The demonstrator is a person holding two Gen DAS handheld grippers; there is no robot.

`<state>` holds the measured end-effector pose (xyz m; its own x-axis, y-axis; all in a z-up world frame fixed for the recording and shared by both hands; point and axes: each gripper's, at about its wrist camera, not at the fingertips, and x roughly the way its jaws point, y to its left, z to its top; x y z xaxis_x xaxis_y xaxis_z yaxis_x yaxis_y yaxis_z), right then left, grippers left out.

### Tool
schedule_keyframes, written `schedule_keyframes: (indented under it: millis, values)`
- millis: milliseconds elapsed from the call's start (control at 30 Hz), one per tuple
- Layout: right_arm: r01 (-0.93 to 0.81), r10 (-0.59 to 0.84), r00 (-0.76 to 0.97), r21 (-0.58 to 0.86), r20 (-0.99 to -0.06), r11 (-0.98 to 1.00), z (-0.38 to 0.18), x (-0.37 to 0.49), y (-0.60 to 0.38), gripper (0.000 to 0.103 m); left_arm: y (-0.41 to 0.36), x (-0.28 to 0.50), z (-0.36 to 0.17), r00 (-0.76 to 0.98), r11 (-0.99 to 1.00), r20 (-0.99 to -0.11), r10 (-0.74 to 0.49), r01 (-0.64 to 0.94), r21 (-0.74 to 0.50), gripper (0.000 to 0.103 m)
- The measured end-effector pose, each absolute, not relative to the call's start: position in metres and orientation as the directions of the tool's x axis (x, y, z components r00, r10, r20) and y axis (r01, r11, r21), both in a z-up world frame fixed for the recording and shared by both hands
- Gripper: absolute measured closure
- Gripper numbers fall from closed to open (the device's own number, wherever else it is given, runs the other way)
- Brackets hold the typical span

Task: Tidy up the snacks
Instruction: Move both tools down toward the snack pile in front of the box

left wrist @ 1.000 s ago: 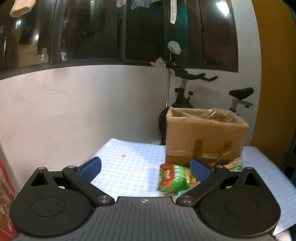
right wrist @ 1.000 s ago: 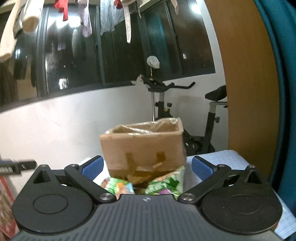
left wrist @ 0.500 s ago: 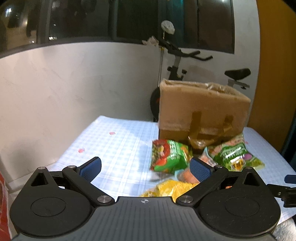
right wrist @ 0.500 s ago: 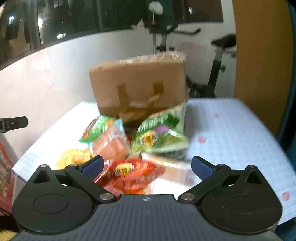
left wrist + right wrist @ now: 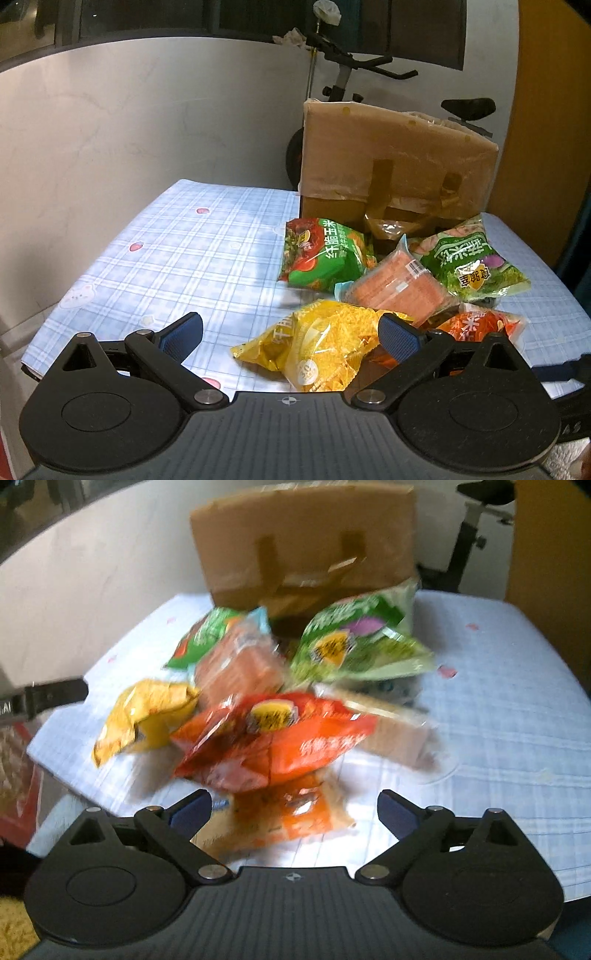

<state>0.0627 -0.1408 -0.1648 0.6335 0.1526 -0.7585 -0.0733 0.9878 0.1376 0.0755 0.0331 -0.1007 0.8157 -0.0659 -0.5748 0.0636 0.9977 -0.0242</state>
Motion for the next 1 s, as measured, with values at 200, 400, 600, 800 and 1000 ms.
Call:
schedule_keyframes:
  millis: [200, 400, 600, 800, 1000]
  values:
    - [-0.135, 0.226, 0.538, 0.181, -0.812, 0.974, -0.182, 0.072, -0.13, 0.013, 0.035, 0.076, -0.102, 0.809, 0.998, -0.584, -0.061, 0.048, -0.037, 0.002]
    - [-0.185, 0.231, 0.52, 0.156, -0.822, 0.97, -0.191, 0.083, -0.116, 0.014, 0.037, 0.076, -0.103, 0.81, 0.998, -0.584, -0.059, 0.044, -0.04, 0.002]
    - [-0.161, 0.222, 0.54, 0.16, -0.812, 0.974, -0.198, 0.101, -0.12, 0.015, 0.035, 0.076, -0.104, 0.809, 0.998, -0.585, -0.06, 0.042, -0.044, 0.002]
    - [-0.155, 0.169, 0.597, 0.093, -0.784, 0.983, -0.197, 0.107, -0.125, 0.016, 0.038, 0.075, -0.105, 0.806, 0.998, -0.588, -0.065, 0.036, -0.06, 0.002]
    - [-0.116, 0.14, 0.604, 0.088, -0.785, 0.989, -0.195, 0.106, -0.136, 0.016, 0.039, 0.076, -0.106, 0.806, 0.997, -0.588, -0.069, 0.03, -0.076, 0.002]
